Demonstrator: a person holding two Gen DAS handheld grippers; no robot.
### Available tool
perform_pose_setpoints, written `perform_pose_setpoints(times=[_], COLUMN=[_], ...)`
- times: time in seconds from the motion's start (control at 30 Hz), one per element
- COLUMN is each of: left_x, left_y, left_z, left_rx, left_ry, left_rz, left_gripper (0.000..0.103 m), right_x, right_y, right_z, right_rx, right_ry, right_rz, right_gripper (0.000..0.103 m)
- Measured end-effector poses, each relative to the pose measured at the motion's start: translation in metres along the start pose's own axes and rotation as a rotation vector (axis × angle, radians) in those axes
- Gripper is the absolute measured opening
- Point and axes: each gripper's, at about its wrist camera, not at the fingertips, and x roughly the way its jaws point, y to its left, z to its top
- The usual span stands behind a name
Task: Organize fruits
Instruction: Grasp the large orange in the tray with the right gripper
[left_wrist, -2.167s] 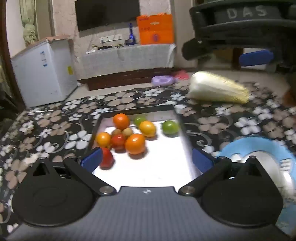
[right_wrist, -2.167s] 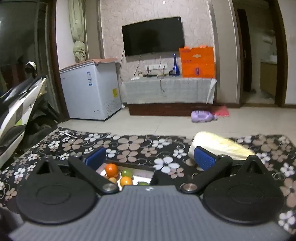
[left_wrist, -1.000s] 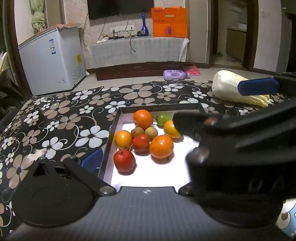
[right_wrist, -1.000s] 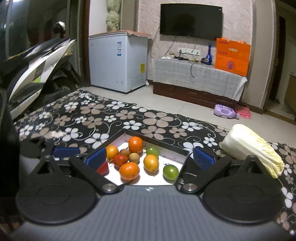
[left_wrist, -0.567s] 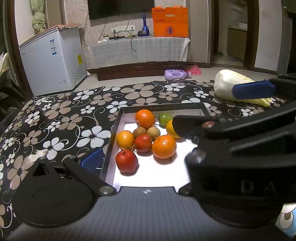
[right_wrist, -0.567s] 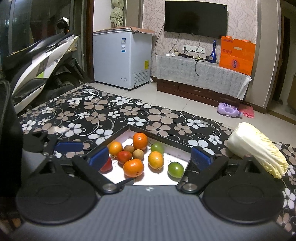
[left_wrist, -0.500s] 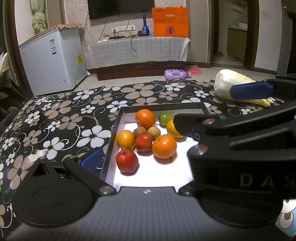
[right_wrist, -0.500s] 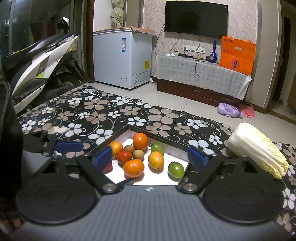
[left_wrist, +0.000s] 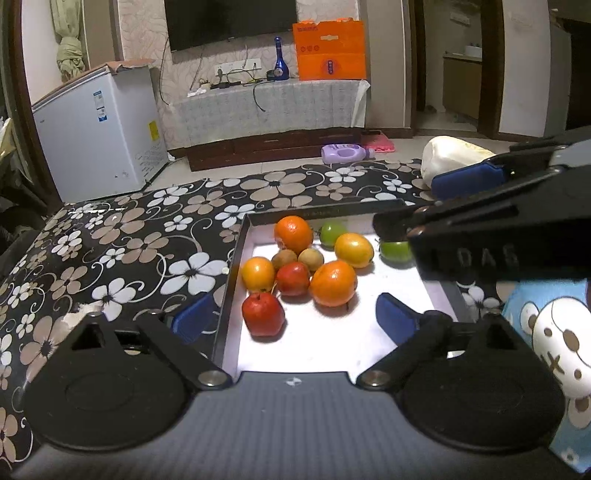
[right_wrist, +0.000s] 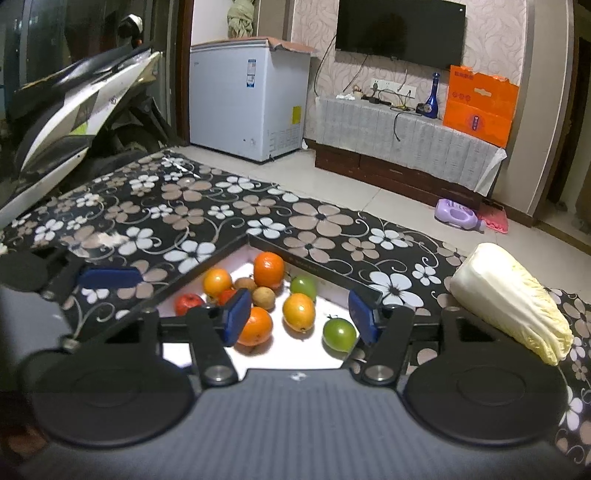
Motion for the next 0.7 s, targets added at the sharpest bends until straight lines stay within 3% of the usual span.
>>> perform_pose_setpoints(times=[0.23, 0.37, 0.7], left_x=[-0.002, -0.001, 0.003], left_y=[0.011, 0.009, 0.006], left_z=[-0.009, -0.014, -0.018], left_rx=[0.012, 0.026, 0.062], left_ry=[0.014, 0.037, 0.032], left_rz=[-0.015, -0.018, -0.01], left_gripper=[0.079, 0.079, 0.079], right_x=[0.018, 0.031, 0.067], right_y=[-0.002, 0.011, 0.023], right_z=[-0.006, -0.008, -0.014], right_rx=[-0.008, -0.015, 0.016], right_ry=[0.065, 0.1, 0.177], right_rz=[0.043, 0.088, 0.081], right_gripper=[0.058, 0.056, 0.056])
